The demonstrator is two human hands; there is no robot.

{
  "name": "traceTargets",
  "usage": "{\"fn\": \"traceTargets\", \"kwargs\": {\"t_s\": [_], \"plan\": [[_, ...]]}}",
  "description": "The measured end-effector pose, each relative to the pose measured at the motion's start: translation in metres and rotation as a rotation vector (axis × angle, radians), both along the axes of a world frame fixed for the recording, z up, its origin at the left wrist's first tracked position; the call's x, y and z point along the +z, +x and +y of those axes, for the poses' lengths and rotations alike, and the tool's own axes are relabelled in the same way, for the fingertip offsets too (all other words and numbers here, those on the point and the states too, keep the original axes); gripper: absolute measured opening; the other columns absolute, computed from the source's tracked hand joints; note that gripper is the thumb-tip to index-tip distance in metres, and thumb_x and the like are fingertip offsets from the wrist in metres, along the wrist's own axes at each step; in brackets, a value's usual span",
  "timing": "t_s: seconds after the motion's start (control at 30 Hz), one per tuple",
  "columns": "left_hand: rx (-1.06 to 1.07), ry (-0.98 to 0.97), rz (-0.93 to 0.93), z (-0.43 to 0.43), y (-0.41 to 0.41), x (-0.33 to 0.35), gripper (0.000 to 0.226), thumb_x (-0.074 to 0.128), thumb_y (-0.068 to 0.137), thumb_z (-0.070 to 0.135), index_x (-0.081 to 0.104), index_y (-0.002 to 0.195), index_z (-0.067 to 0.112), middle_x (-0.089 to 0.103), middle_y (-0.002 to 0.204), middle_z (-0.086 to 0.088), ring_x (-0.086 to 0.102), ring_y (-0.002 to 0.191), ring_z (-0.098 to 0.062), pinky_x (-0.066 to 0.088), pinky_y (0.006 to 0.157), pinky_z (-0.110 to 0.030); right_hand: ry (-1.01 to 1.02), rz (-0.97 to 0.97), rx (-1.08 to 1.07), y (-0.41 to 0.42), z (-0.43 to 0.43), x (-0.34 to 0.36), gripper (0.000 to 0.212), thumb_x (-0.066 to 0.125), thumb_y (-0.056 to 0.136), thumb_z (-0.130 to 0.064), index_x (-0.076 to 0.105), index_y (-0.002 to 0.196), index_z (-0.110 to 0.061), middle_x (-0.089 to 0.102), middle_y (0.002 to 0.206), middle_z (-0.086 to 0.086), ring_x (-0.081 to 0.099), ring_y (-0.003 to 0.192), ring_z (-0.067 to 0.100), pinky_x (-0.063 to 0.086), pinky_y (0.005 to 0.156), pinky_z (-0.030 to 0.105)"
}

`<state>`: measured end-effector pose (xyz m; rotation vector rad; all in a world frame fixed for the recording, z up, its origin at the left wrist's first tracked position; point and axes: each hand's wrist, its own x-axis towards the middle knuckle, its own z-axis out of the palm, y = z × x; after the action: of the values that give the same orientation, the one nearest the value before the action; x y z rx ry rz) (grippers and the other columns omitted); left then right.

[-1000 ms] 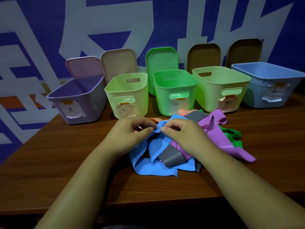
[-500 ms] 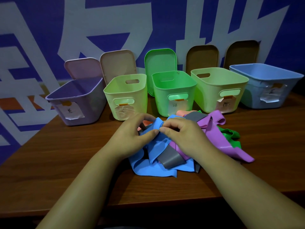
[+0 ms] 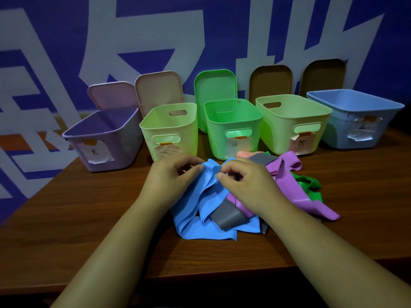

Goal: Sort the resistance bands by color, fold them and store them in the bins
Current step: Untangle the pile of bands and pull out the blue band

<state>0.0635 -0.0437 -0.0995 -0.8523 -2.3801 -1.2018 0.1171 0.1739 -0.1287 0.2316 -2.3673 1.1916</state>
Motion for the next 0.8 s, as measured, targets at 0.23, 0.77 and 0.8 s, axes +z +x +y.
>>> {"fn": "traceTargets", "kwargs": {"t_s": [0.23, 0.77, 0.8], "plan": [[-0.027, 0.115, -0.062, 0.001, 0.0, -0.001, 0.012, 0.065, 0.105, 0.033, 0.077, 0.1, 0.034, 0.071, 0.092, 0.015, 0.066, 0.088, -0.008, 0.056, 0.071, -0.034, 0.05, 0.014, -0.067, 0.002, 0.0, 0.002, 0.019, 0.073, 0.088, -0.01, 0.064, 0.073, -0.02, 0.057, 0.074, -0.003, 0.049, 0.07, 0.01, 0.036, 0.061, 0.018], [-0.102, -0.021, -0.121, 0.0, 0.016, 0.081, 0.016, 0.065, 0.105, 0.033, 0.077, 0.095, 0.028, 0.068, 0.075, 0.023, 0.057, 0.061, 0.006, 0.041, 0.053, -0.009, 0.069, 0.251, -0.186, 0.01, 0.001, 0.043, 0.013, 0.074, 0.094, -0.019, 0.069, 0.082, -0.024, 0.06, 0.075, -0.007, 0.056, 0.07, 0.015, 0.051, 0.063, 0.042], [-0.109, -0.038, -0.106, 0.001, 0.019, 0.092, 0.015, 0.066, 0.105, 0.032, 0.078, 0.097, 0.026, 0.067, 0.075, 0.025, 0.058, 0.062, 0.007, 0.041, 0.053, -0.008, 0.058, 0.271, -0.196, 0.011, 0.003, 0.054, 0.014, 0.073, 0.094, -0.018, 0.069, 0.081, -0.023, 0.061, 0.073, -0.006, 0.056, 0.069, 0.016, 0.052, 0.063, 0.042]]}}
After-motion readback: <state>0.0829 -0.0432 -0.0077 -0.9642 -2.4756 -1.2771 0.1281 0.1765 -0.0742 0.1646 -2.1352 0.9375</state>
